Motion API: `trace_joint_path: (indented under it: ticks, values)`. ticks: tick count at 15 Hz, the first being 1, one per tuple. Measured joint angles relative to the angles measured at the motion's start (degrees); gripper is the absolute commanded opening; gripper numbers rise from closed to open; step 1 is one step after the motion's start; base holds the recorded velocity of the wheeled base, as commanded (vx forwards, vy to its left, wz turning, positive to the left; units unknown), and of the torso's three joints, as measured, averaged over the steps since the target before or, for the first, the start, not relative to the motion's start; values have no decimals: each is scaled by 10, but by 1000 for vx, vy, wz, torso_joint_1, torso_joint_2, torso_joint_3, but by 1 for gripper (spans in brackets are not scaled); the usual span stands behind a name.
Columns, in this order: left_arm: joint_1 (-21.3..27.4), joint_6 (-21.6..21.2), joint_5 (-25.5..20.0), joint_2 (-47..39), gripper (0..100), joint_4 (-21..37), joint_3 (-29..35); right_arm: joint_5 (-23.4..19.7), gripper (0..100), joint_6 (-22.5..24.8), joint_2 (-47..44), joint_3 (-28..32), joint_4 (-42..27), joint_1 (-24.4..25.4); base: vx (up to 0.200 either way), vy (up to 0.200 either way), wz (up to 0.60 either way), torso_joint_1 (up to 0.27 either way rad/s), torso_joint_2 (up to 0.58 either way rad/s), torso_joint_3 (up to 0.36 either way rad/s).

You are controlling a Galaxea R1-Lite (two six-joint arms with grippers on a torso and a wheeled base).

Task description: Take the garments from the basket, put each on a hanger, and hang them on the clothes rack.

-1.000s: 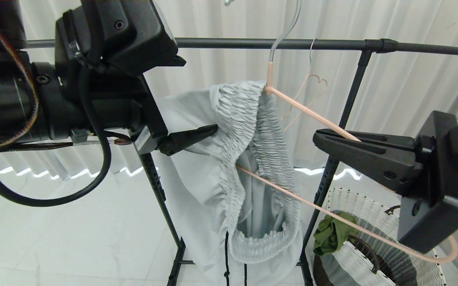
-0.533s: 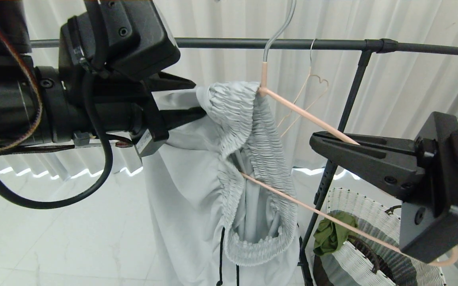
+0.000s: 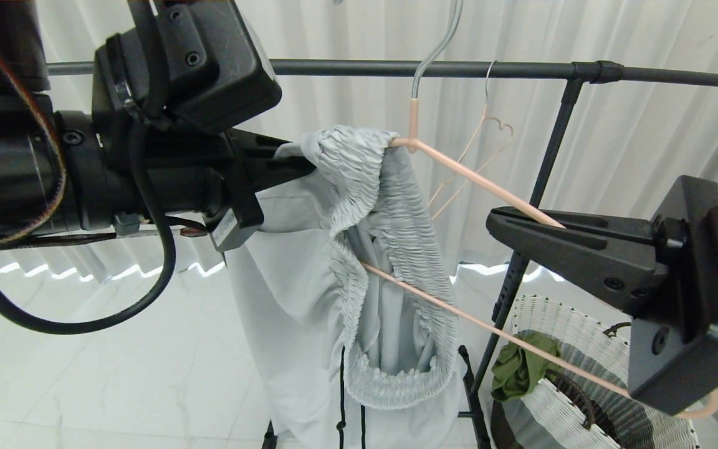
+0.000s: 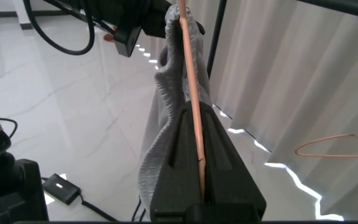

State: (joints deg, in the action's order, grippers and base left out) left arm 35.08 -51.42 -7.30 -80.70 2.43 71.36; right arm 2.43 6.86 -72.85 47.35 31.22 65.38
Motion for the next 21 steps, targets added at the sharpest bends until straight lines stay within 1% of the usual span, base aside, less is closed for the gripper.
trace_joint_path:
  ticks: [1, 2, 6, 8, 10, 12, 14, 15, 16, 17, 19, 21]
  values:
    - [0, 0, -1, 0, 0, 0, 0, 1, 0, 0, 0, -1, -3, 0, 0, 0, 0, 0, 0, 0]
    - [0, 1, -1, 0, 0, 0, -1, 1, 100, 0, 1, -2, -7, 0, 0, 0, 0, 0, 0, 0]
    - [0, 0, 5, 13, 0, 0, -22, 4, 100, 1, 2, -3, -9, -11, 0, 0, 0, 0, 0, 0]
    - [-1, 2, 67, 27, 0, 0, -44, 5, 100, 2, 5, -3, -10, -29, 0, 0, 0, 0, 0, 0]
    - [-1, 14, 129, 38, 0, -1, -59, 5, 100, 3, 7, -3, -10, -39, 0, 0, 0, 0, 0, 0]
    - [1, 59, 194, 44, 0, -8, -64, 5, 100, 4, 7, -7, -10, -43, 0, 0, 0, 0, 0, 0]
    - [20, 131, 264, 46, 0, -19, -65, 7, 100, 3, 8, -28, -10, -43, 0, 0, 0, 0, 0, 0]
    - [32, 160, 286, 46, 0, -20, -66, 14, 100, 3, 8, -37, -10, -44, 0, 0, 0, 0, 0, 0]
    - [42, 181, 304, 47, 0, -21, -66, 27, 100, 3, 7, -42, -10, -44, 0, 0, 0, 0, 0, 0]
    - [48, 194, 313, 48, 0, -22, -66, 40, 100, 2, 7, -48, -10, -44, 0, 0, 0, 0, 0, 0]
    - [54, 208, 318, 49, 0, -36, -61, 55, 100, -1, 2, -57, -15, -44, 0, 0, 0, 0, 0, 0]
    - [62, 211, 329, 49, 0, -55, -60, 63, 100, -2, -4, -59, -23, -44, 0, 0, 0, 0, 0, 0]
